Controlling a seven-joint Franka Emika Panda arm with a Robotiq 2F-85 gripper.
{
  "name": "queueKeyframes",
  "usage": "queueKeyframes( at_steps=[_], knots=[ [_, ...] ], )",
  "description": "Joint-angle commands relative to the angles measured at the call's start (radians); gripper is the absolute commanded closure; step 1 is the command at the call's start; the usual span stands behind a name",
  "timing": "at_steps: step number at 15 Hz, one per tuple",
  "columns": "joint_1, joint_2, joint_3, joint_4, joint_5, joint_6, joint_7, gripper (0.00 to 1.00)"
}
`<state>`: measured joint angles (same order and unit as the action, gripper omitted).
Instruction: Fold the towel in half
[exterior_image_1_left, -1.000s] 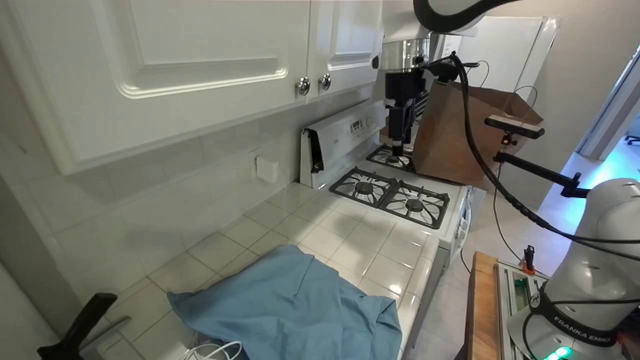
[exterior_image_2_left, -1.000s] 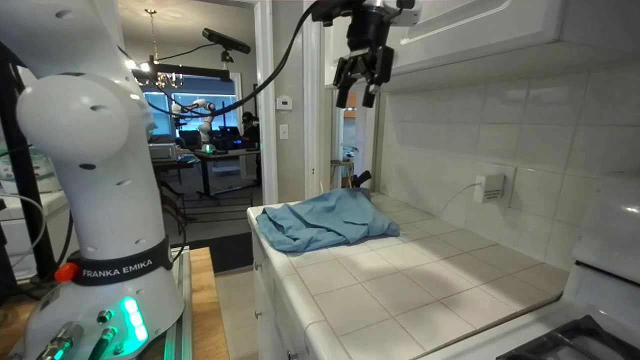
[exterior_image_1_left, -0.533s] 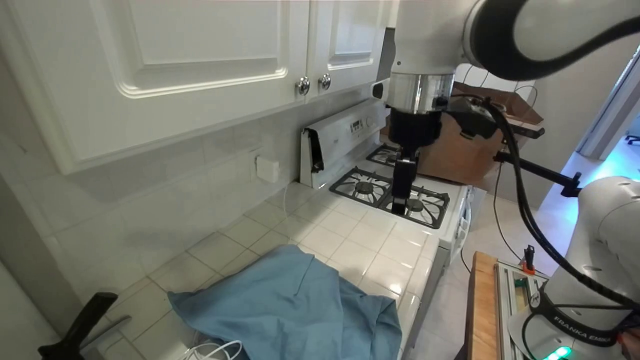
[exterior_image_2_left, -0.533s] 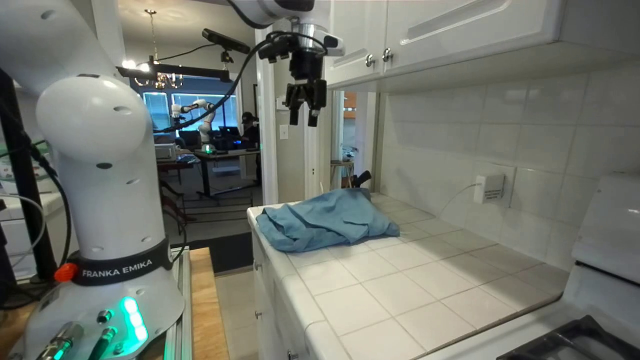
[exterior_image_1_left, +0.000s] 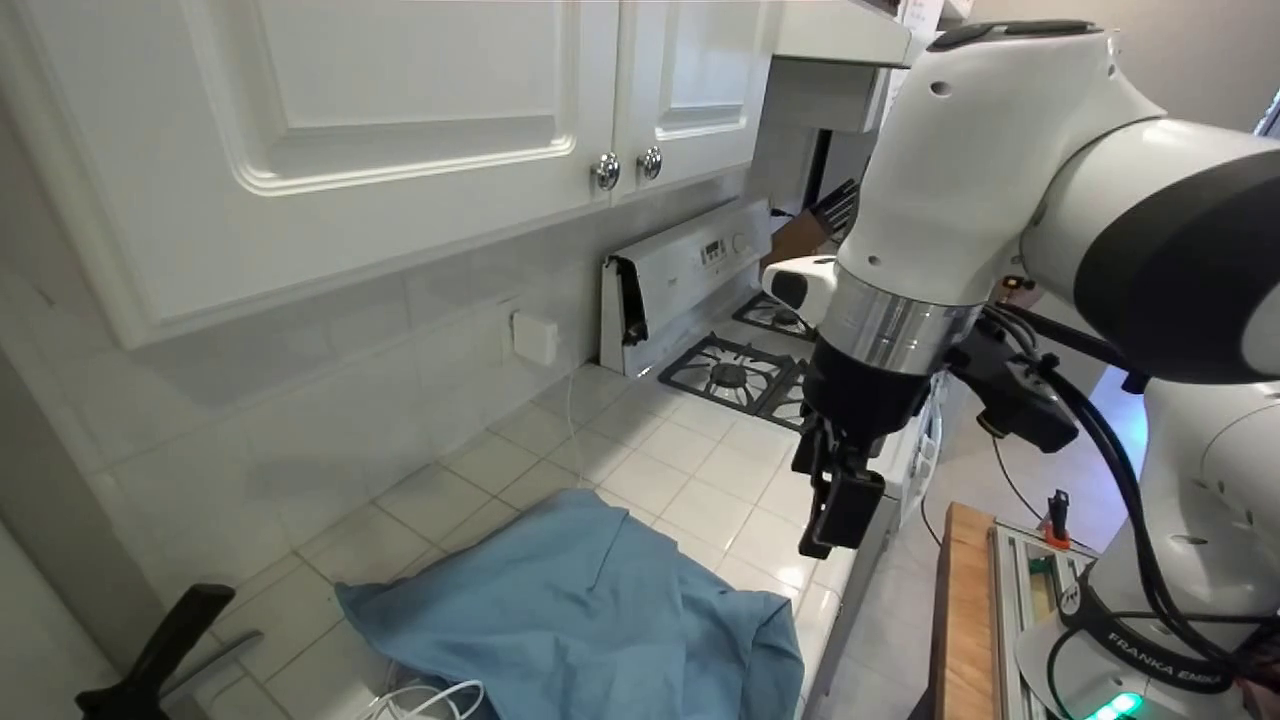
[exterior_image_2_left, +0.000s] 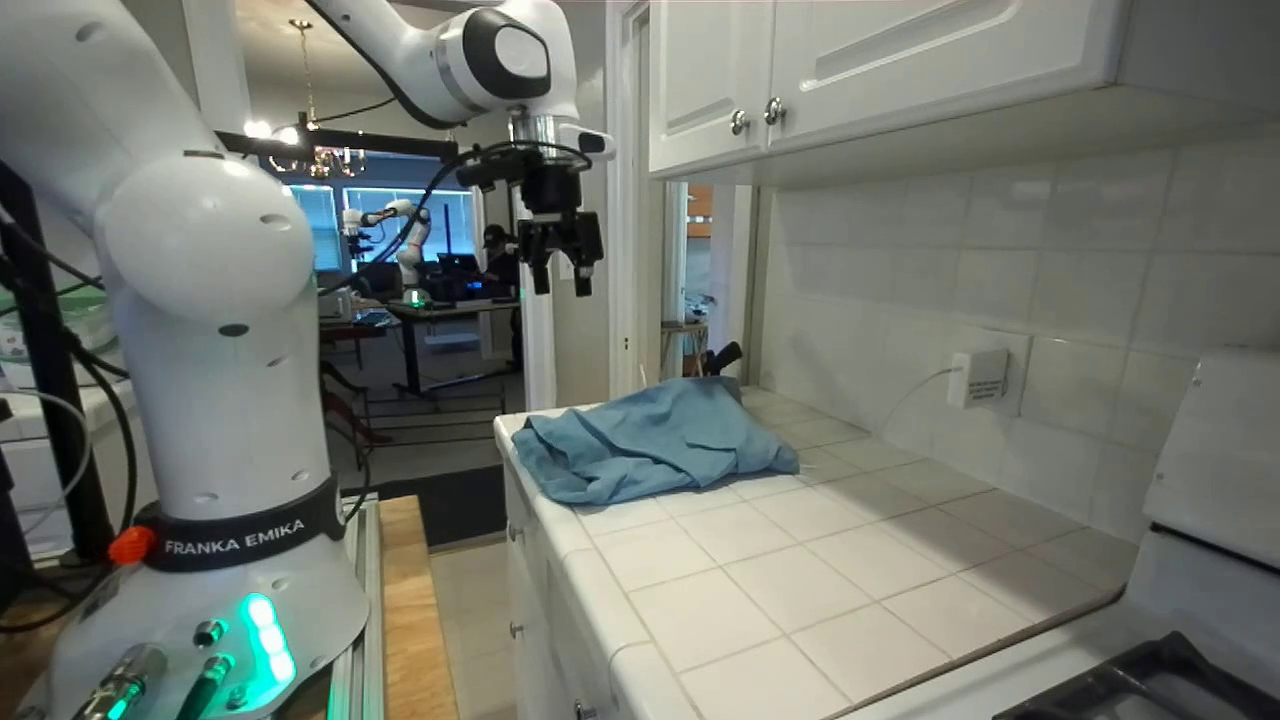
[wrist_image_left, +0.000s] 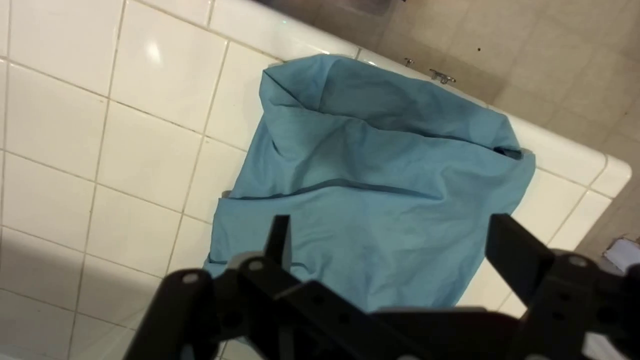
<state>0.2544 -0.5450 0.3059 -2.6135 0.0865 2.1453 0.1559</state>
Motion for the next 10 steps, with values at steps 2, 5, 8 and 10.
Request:
queueKeyframes(
  at_steps=[2,5,8,10],
  knots=[
    [0.009,0.0,-0.011,0.001,-0.006,-0.001,0.004,0.0],
    [0.017,0.016,-0.004,0.008,-0.001,0.005,0.002,0.0],
    [0.041,0.048,0.048,0.011,-0.012,0.009,0.035,0.0],
    [0.05,0.073,0.112,0.006,-0.032,0.027,0.111,0.0]
  ],
)
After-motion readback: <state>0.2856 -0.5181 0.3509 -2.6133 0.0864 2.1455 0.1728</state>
